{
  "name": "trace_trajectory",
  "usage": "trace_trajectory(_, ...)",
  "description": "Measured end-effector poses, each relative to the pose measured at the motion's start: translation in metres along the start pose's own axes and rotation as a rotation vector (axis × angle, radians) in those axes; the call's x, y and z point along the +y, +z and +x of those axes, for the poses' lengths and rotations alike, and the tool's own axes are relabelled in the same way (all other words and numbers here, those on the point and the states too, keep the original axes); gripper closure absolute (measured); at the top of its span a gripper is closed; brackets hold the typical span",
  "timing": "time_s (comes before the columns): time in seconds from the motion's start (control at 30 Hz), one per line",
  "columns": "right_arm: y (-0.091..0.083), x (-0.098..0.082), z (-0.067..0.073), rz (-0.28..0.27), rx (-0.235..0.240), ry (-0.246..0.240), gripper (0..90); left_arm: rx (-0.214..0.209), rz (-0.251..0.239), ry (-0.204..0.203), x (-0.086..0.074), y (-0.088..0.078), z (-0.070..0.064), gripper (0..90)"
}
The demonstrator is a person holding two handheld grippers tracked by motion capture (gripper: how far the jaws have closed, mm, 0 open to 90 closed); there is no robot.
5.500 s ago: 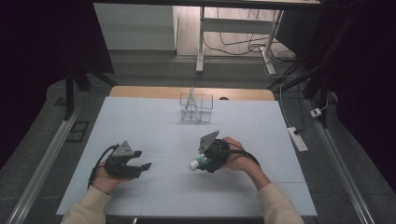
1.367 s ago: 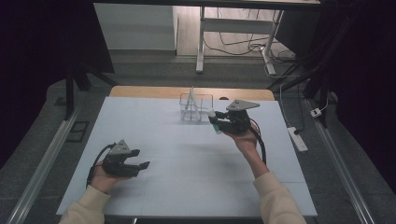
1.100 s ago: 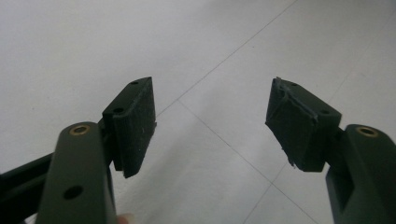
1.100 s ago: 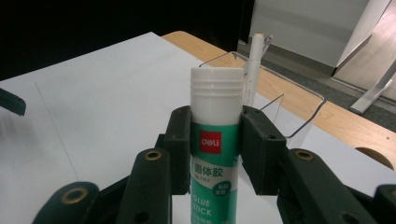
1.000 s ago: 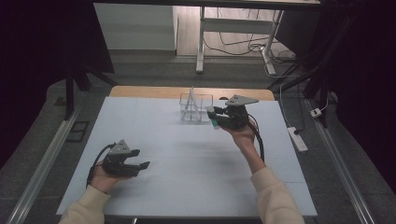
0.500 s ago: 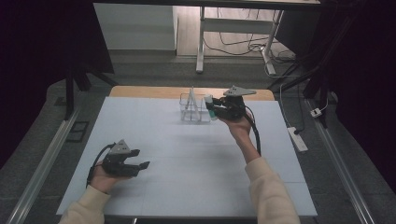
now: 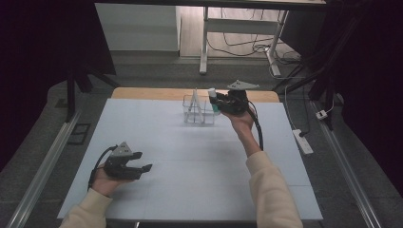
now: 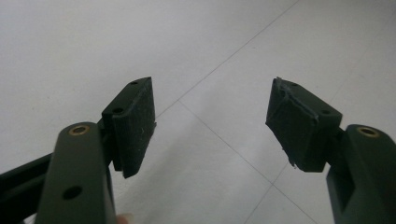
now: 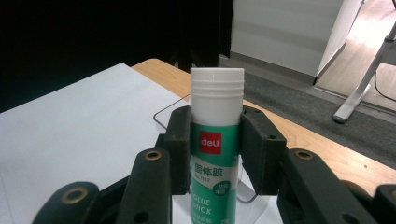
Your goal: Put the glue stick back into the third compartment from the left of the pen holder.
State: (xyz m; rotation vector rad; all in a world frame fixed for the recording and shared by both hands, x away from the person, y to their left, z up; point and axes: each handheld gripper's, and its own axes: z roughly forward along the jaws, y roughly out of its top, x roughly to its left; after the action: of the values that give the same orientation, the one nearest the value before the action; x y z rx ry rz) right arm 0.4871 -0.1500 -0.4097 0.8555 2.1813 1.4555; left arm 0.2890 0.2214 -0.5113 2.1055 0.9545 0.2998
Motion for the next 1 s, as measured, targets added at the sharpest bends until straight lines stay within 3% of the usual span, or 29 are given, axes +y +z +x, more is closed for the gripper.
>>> trace_trajectory(0.5, 0.028, 0.006, -0.008, -0.015, -0.023, 0.030, 64.3, -0.006, -0.003, -0.002, 0.000, 0.000, 0.000, 32.6)
trace_trajectory(0.77, 0.041, -0.002, -0.017, -0.051, -0.031, 0.049, 64.2, -0.005, 0.003, 0.004, 0.000, 0.001, 0.000, 32.6)
trace_trajectory(1.0, 0.051, -0.011, -0.024, -0.048, -0.032, 0.073, 64.1, -0.004, 0.003, -0.002, 0.000, 0.001, 0.001, 32.6)
